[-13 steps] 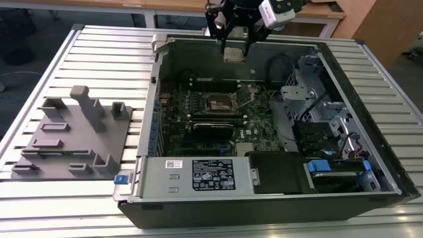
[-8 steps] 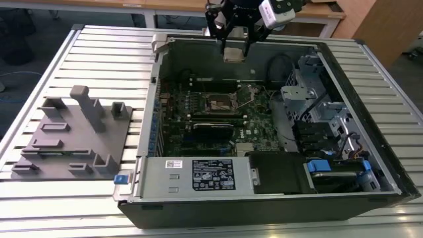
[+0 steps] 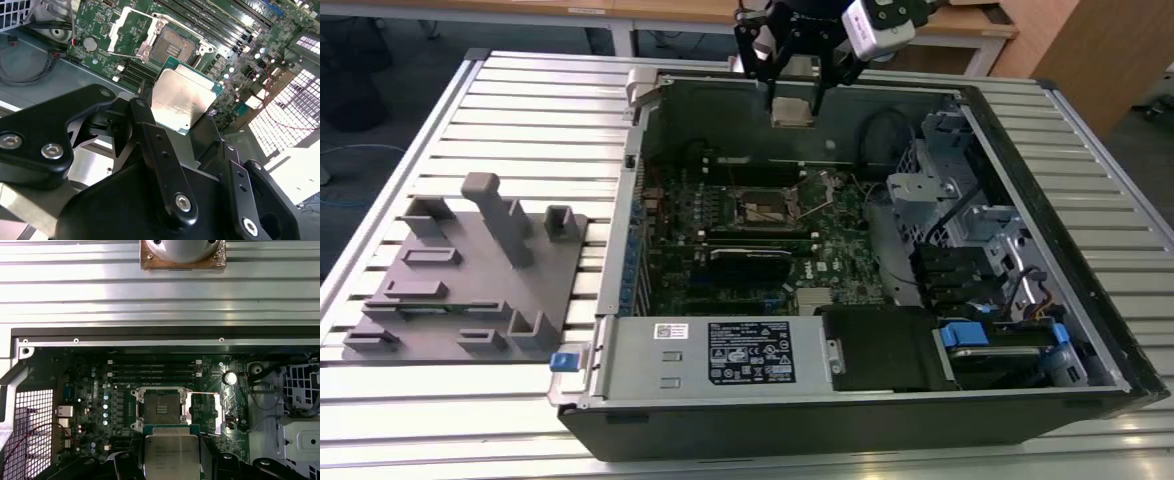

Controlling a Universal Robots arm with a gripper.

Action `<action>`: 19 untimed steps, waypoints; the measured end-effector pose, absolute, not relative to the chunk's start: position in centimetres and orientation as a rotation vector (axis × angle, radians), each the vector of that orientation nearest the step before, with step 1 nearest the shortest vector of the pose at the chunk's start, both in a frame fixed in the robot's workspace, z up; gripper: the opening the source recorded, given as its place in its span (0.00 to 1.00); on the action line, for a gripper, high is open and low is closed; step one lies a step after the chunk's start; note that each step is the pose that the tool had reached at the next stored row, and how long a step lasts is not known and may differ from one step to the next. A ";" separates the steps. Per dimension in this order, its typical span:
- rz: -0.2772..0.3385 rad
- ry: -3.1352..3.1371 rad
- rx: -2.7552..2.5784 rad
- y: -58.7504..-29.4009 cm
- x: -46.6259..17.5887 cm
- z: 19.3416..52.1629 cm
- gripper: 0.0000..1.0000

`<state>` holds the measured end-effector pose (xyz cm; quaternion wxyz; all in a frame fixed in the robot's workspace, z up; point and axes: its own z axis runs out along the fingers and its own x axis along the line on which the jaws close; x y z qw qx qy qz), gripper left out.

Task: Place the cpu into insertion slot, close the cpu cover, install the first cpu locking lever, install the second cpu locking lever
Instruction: 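Place the cpu into insertion slot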

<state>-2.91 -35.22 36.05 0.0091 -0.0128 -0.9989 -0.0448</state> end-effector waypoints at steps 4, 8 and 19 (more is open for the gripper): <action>-0.140 -3.120 -0.040 -35.2 -2.9 36.0 0.54; -0.140 -3.120 -0.040 -35.2 -2.9 36.0 0.54; -0.141 -3.120 -0.040 -35.2 -2.9 35.7 0.54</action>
